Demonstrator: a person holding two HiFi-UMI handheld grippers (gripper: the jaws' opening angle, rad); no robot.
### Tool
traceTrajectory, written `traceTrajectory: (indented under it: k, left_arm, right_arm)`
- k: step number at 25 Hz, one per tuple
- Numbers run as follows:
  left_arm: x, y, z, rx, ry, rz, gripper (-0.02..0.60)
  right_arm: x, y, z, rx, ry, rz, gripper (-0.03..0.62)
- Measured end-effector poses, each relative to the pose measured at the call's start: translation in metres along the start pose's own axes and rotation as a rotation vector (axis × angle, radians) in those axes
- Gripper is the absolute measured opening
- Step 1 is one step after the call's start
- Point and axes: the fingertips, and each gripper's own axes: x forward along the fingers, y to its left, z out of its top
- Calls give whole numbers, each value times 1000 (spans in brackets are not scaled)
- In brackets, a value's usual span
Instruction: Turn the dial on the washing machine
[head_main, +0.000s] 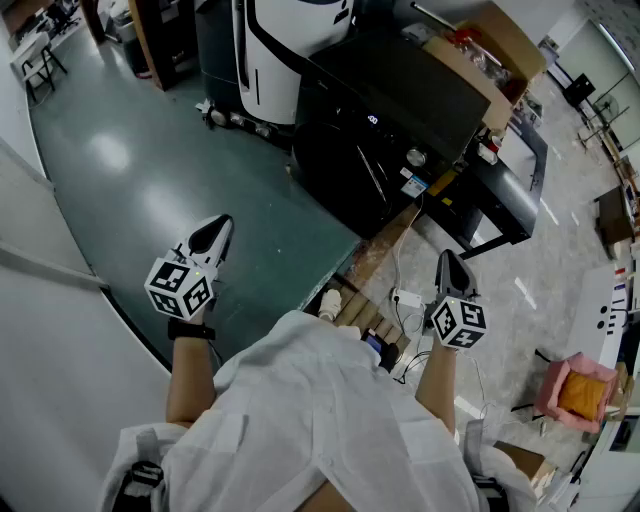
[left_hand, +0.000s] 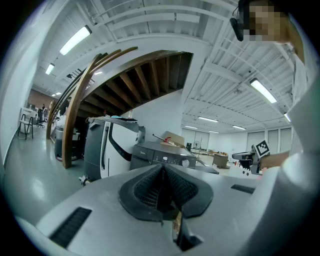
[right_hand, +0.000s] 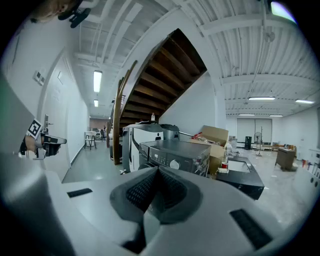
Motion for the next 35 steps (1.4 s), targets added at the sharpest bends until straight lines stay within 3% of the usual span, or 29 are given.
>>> traceTrajectory:
  k: [12,21,26,29,35]
  left_arm:
    - [10,-9,-5,-5,17,-22,20]
    - [40,-14,-11,-23,40,-34,21]
    - [75,-10,-14,-35,68,-23,21]
    - [107,-10,-11,-30,80,-28,21]
    - [183,-21,8,-4,89,-47,21]
  right_arm:
    - [3,-13,-12,15,15,-4,0]
    - [37,-5,-17,-65,34,109,2]
    - [78,-17,-24,-90,84,150,3]
    - [107,-29,-25,-87,102,177,65]
    - [171,-60,-9,-83,87,239,67]
